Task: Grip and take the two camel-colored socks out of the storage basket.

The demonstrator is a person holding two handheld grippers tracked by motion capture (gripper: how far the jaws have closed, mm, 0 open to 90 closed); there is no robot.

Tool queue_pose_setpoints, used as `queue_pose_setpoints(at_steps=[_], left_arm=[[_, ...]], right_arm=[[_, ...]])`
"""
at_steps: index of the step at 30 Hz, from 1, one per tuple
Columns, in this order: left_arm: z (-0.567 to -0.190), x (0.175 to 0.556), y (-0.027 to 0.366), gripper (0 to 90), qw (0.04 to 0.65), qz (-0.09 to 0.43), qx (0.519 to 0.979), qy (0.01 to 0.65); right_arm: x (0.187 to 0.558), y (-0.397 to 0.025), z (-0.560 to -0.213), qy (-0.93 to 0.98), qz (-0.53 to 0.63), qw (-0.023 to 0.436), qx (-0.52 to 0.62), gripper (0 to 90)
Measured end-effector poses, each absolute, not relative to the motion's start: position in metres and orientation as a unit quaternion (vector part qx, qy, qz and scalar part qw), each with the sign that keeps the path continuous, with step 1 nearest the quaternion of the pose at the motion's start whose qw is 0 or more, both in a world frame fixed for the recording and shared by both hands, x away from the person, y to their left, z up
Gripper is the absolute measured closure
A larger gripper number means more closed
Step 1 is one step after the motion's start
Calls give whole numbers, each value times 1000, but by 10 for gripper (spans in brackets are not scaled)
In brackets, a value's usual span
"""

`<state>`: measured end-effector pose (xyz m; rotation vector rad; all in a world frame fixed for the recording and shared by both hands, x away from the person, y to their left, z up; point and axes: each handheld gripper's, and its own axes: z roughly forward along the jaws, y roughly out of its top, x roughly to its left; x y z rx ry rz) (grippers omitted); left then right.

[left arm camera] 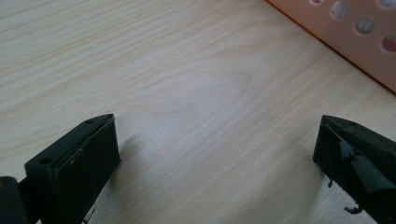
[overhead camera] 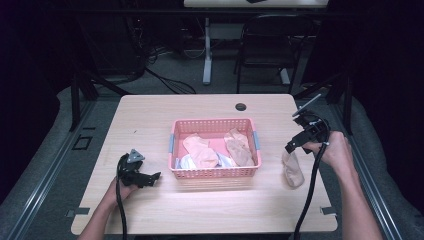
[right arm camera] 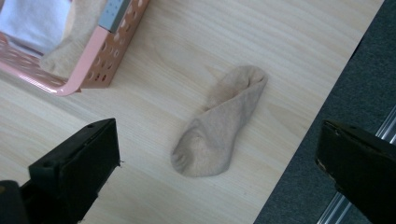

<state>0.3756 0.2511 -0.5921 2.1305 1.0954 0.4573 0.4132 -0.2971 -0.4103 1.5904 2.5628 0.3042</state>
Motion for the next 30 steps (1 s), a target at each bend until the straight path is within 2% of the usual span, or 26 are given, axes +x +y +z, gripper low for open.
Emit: queue_pose_setpoints(at_steps=[16, 30], left_arm=[[-592, 376, 251, 0, 344, 176, 820, 422], [-592, 375, 251, 0, 344, 176, 820, 422]], right_arm=[[420, -277, -386, 853, 104, 79, 505, 0], [430, -235, -374, 867, 110, 83, 479, 16]])
